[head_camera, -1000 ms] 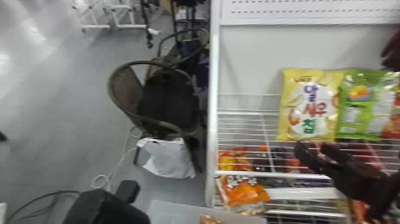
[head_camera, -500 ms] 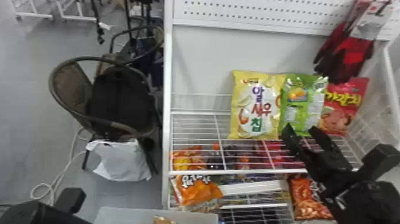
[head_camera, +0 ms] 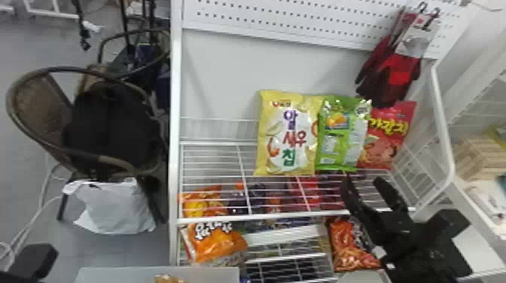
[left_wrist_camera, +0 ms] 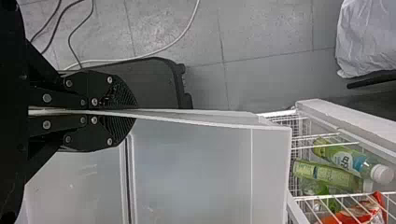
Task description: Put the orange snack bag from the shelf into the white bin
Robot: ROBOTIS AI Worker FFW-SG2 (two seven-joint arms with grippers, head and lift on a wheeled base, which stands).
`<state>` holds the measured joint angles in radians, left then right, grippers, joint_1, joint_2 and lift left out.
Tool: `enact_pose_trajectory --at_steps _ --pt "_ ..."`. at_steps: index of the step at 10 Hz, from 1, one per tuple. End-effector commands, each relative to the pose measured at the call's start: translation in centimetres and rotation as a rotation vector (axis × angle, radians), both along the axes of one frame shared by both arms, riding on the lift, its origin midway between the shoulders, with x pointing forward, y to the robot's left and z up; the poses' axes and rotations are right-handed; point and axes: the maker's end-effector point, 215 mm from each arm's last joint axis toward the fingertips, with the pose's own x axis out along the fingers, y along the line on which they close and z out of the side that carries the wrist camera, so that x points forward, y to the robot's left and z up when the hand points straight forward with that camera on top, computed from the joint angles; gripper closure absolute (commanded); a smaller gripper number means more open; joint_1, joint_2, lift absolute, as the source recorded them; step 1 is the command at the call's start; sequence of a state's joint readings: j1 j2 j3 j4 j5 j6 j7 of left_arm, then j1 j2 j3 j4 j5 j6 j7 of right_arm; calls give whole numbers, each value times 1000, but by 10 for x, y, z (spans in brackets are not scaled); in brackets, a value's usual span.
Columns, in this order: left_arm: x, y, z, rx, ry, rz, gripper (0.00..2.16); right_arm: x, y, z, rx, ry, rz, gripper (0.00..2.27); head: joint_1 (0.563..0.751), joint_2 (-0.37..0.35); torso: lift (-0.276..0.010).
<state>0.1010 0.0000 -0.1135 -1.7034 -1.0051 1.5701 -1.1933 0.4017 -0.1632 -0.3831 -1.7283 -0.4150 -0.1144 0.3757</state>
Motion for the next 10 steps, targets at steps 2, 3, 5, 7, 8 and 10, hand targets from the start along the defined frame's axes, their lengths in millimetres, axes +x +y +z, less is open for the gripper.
enact_pose_trajectory --at_steps 2,3,5,7,8,10 --pt "1 1 1 6 -2 2 2142 -4 -10 -8 -31 5 -11 83 695 -305 1" --pt "1 1 1 7 -3 2 2142 -5 -13 -10 -35 11 -11 83 695 -310 1" --pt "1 2 2 12 -5 2 2142 -6 -14 -13 -37 18 -12 87 695 -316 1" --pt "0 3 2 13 -5 3 2138 -7 -16 -16 -36 24 -19 87 695 -318 1" --pt "-1 4 2 16 -5 5 2142 -8 -18 -20 -34 31 -23 87 695 -319 1" --pt "-2 4 4 13 -12 7 2142 -9 -21 -22 -37 28 -34 87 695 -324 1"
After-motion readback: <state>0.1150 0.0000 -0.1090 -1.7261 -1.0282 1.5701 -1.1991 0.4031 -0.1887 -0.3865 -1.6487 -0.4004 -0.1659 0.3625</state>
